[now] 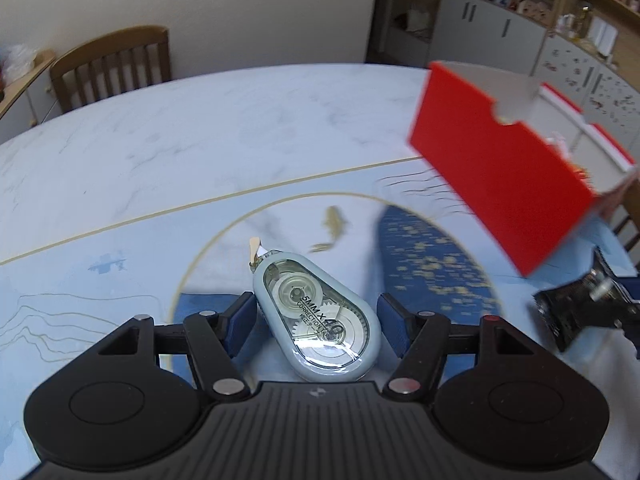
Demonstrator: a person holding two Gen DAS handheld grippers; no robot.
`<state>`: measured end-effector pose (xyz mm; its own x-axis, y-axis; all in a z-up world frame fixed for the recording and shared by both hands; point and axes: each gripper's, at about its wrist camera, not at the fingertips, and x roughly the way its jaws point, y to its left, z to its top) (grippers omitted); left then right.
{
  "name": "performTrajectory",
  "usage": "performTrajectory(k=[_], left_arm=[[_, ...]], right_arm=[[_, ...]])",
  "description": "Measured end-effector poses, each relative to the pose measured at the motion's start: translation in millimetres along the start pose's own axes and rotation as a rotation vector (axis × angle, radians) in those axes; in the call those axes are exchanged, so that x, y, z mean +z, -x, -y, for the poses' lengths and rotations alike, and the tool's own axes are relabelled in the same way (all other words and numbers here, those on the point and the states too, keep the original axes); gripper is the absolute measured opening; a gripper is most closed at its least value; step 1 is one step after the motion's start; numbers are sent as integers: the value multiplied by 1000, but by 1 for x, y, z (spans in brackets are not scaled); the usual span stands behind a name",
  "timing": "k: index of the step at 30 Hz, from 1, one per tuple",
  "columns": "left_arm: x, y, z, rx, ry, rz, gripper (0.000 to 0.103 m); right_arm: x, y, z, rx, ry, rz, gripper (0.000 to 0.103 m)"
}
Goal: Organize objects
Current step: 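Grasp the blue tape dispenser with left tool while right tool grasps the black snack packet, then carry the tape dispenser and snack packet over the red shoebox with both tools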
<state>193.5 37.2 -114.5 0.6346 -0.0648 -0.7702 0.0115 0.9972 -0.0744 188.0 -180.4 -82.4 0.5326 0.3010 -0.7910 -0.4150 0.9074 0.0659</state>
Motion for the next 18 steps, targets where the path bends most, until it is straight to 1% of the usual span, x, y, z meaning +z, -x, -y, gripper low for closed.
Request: performTrajectory(k=[8,18], left_arm=[[8,32,39,-52,-29,45,66],[33,52,83,-99,-74,74,66]], right_arm=[[4,39,27,10,-25,62,34],[24,68,65,14,-32,144,34]])
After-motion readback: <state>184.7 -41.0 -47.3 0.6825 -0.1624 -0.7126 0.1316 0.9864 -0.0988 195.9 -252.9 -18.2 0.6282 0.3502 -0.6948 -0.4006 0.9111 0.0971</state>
